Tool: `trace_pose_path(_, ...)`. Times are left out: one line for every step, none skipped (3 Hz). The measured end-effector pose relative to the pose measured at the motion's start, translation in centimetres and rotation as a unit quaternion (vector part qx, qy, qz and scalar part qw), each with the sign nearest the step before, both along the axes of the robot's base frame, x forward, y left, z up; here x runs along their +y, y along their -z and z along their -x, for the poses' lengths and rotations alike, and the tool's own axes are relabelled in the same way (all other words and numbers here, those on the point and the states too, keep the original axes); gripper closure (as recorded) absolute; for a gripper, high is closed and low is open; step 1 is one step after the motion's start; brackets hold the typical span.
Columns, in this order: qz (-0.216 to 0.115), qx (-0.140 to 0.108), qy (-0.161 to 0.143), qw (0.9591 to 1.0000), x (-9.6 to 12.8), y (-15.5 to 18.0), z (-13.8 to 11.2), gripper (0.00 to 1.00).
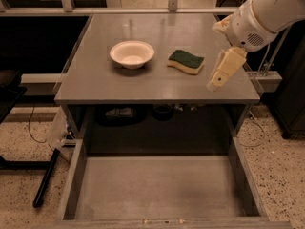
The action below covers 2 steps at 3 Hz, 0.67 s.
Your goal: Place sponge into top drawer
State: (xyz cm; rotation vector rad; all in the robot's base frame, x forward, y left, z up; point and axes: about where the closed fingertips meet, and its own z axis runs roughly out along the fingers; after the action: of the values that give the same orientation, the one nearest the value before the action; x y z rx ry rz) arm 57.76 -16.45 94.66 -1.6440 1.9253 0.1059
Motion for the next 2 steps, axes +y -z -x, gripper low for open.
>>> trace_pose_path(-0.025, 0.000, 0.003, 0.9997, 1.2, 0.9, -3.3, 0.00)
trace_pose_path(-0.035, 0.000, 0.013, 0.9993, 2.2, 1.6, -7.0, 0.00)
